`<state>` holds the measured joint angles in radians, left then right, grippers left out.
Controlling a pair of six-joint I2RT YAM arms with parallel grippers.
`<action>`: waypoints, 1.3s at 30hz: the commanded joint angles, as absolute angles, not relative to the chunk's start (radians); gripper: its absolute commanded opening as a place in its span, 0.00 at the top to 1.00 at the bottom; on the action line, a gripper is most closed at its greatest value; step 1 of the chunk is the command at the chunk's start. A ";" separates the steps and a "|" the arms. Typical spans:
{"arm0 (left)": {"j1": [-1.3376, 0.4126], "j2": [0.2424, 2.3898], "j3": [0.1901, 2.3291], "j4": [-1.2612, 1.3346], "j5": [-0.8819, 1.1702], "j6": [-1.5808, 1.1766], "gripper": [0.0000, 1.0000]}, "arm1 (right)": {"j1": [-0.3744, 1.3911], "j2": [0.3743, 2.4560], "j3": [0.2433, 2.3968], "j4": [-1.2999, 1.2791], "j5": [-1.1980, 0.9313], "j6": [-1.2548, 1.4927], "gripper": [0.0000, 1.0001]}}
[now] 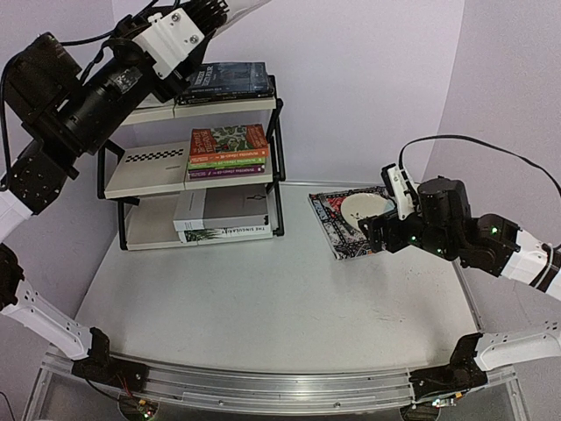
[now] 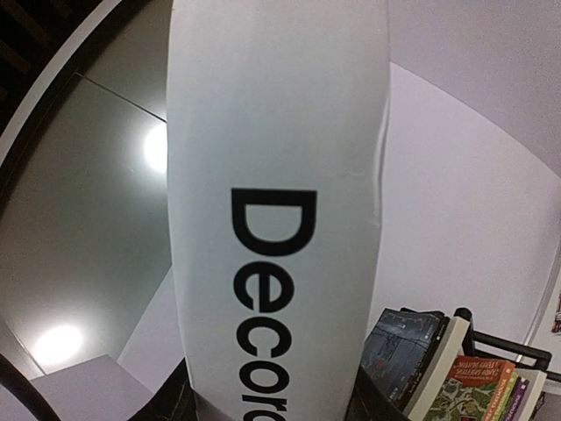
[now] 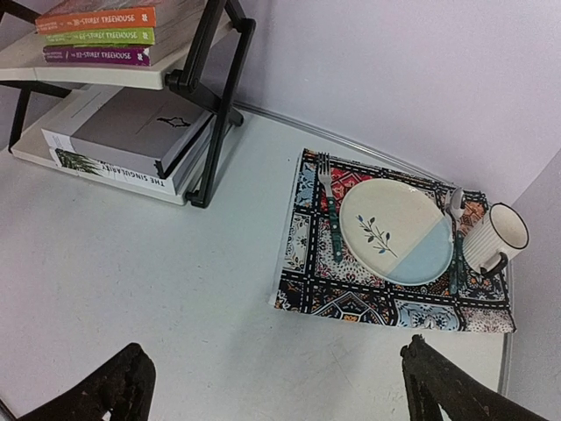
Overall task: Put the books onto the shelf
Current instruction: Place the book in the book pile on the shelf.
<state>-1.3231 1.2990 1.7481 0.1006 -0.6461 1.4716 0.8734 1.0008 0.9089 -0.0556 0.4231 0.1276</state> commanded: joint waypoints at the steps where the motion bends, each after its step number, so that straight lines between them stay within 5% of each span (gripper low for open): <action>1: -1.310 1.322 1.800 0.189 -0.689 1.646 1.00 | 0.870 0.991 0.919 -0.020 0.408 0.124 0.02; 32: -0.589 1.500 2.009 -0.086 -0.528 1.606 1.00 | 0.870 1.126 1.104 -0.058 0.240 0.065 0.02; 39: -0.393 1.382 1.882 -0.183 -0.290 1.620 1.00 | 0.869 1.247 1.210 -0.076 0.148 0.082 0.02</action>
